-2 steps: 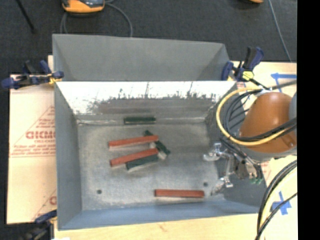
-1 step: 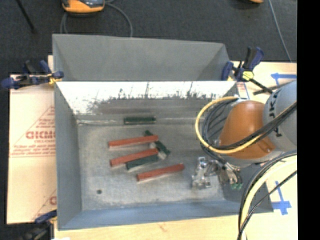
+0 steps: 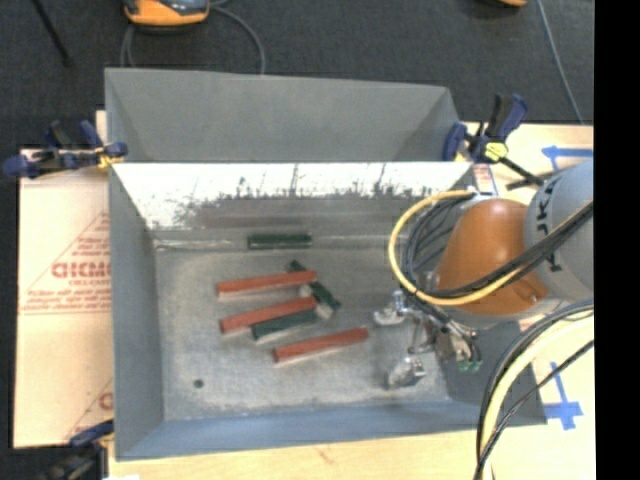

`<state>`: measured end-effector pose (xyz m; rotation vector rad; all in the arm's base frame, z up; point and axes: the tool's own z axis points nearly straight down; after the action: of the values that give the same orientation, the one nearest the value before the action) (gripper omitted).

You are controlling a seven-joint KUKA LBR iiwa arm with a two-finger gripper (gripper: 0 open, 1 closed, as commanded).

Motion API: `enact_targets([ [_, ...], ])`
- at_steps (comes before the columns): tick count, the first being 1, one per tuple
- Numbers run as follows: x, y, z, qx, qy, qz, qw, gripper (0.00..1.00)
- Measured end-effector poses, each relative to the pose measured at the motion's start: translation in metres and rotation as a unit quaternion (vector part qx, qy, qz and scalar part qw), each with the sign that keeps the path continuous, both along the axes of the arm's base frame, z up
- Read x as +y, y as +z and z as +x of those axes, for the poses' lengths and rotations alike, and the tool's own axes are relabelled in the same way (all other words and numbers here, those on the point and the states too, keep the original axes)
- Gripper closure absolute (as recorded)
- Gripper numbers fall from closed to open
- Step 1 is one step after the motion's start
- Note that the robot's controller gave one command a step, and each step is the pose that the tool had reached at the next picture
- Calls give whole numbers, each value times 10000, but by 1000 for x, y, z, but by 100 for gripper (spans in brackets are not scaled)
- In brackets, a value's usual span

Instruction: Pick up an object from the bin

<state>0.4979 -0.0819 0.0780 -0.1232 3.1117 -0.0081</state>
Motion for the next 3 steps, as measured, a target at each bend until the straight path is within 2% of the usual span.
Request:
enact_targets([
  [1,0,0,-1,9,8,0,10000,0],
  [2,67,8,90,118,775,11,9969,100],
  [3,67,8,90,118,782,8,9969,100],
])
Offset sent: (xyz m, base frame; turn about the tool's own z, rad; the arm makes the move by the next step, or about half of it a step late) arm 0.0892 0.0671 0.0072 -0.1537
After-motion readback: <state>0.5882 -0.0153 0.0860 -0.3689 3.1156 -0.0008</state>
